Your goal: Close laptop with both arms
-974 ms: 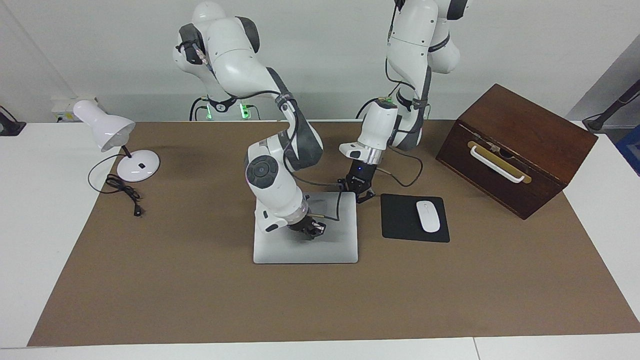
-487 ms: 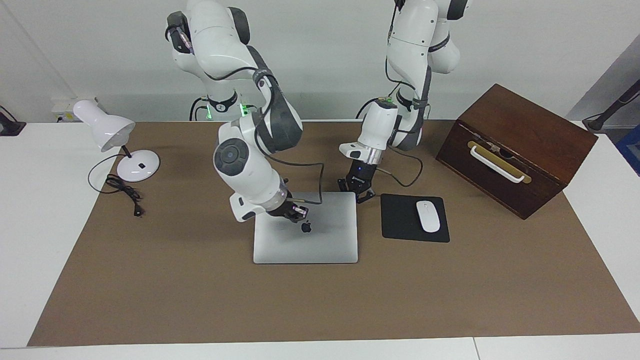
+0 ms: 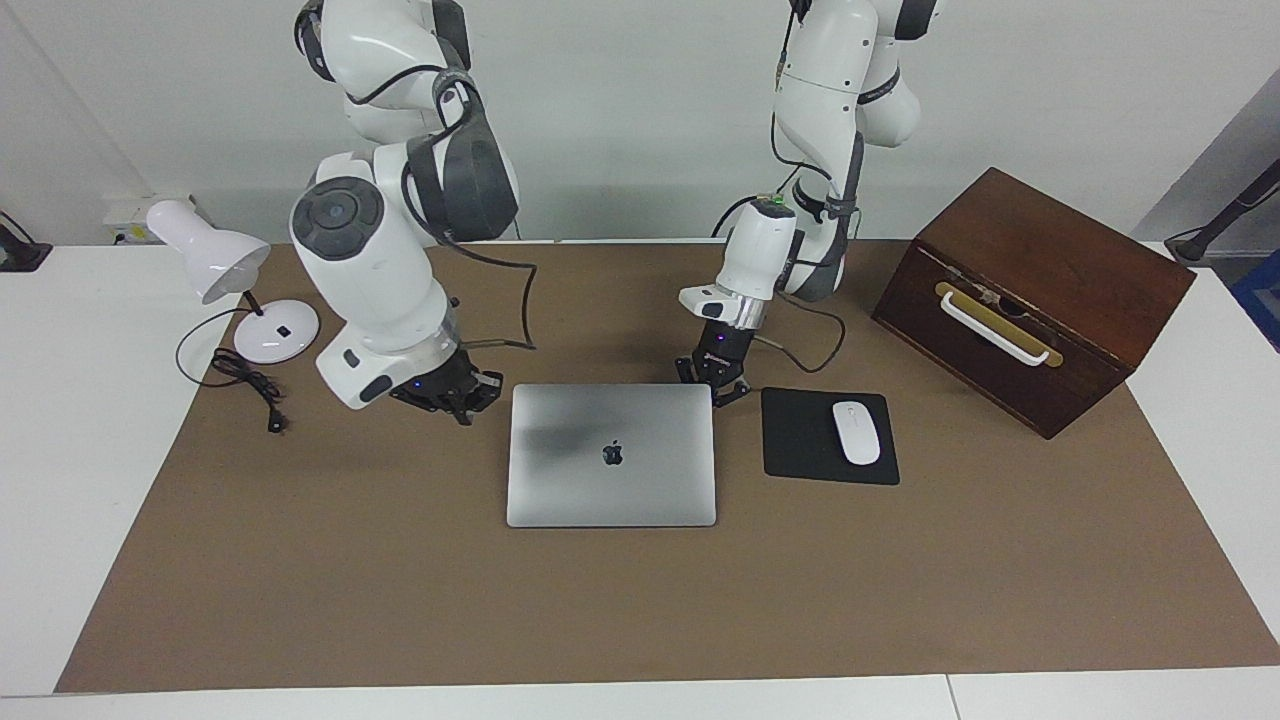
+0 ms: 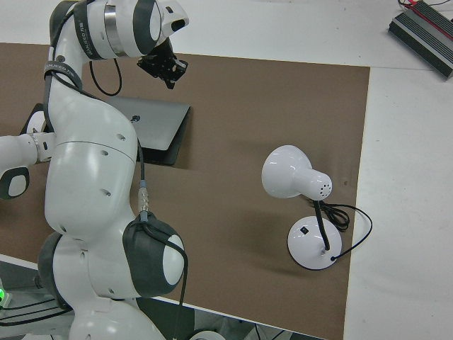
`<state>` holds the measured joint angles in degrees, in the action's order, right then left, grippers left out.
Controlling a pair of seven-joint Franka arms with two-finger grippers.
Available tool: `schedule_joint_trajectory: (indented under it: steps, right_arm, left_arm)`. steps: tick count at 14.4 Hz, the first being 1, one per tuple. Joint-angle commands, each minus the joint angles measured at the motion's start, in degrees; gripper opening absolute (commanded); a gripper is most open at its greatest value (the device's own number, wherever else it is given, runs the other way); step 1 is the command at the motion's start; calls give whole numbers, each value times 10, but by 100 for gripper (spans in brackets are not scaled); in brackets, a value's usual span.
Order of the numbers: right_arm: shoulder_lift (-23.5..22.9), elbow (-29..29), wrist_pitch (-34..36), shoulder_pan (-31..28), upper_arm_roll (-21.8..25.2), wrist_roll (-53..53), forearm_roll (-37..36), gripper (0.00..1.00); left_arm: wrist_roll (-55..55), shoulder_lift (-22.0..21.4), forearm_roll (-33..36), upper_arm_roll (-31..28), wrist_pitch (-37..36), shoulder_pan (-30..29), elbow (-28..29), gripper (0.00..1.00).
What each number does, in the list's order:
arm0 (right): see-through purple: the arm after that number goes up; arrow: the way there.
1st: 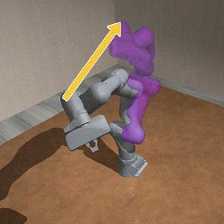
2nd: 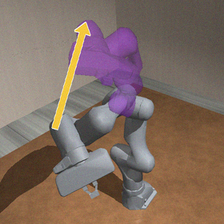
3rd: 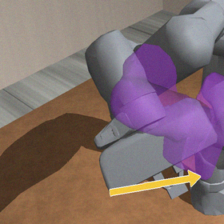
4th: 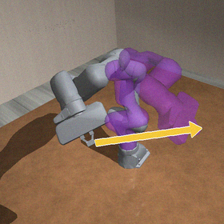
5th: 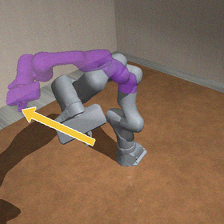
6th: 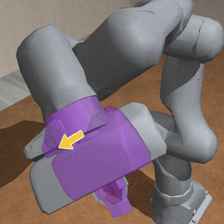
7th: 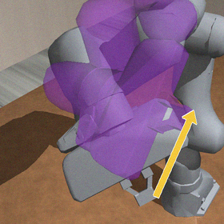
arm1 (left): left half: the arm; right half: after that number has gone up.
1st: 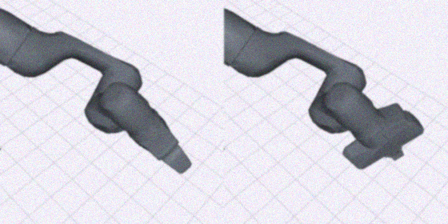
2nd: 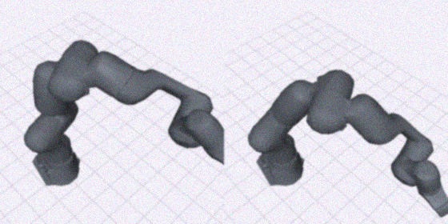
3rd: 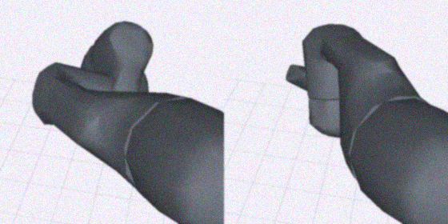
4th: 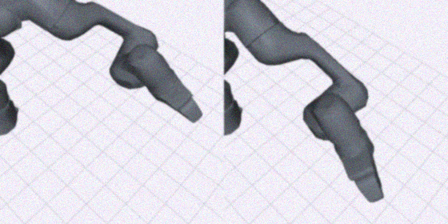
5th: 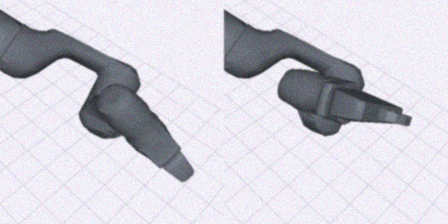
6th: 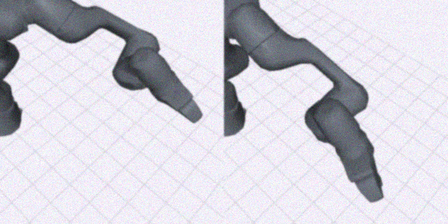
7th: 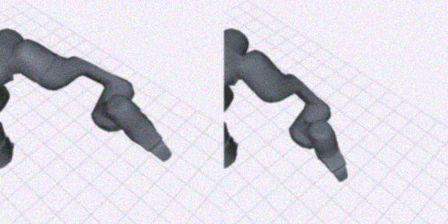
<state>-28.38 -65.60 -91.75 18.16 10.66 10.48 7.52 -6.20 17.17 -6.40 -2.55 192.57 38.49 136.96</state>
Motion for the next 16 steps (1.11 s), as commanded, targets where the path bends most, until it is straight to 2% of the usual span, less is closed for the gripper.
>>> schedule_joint_trajectory:
  steps: [1, 2, 5, 7, 11, 13, 16]
  right_arm:
    - [29, 1, 11, -29, -4, -82, -31, 90]
    - [32, 1, 10, -36, -4, -112, -51, 100]
    - [50, 7, 3, -75, -7, -158, -59, 100]
    - [60, 26, 10, -87, -7, -180, -59, 100]
    - [103, 27, 22, -94, -2, -245, -72, 100]
    - [142, -13, 10, -105, -5, -255, -72, 100]
    - [222, -144, -40, -109, -6, -246, -69, 100]
  left_arm:
    - [19, 49, 8, -4, -49, -25, 2, 0]
    - [21, 37, 7, -3, -69, -25, 2, 0]
    - [24, -24, 6, -4, -158, -26, 3, 0]
    - [25, -50, 4, -4, -194, -28, 2, 0]
    - [26, -102, -1, -4, -280, -31, 0, 0]
    - [26, -134, -12, -6, -325, -31, 0, 0]
    - [27, -178, -37, -10, -397, -39, -9, 0]
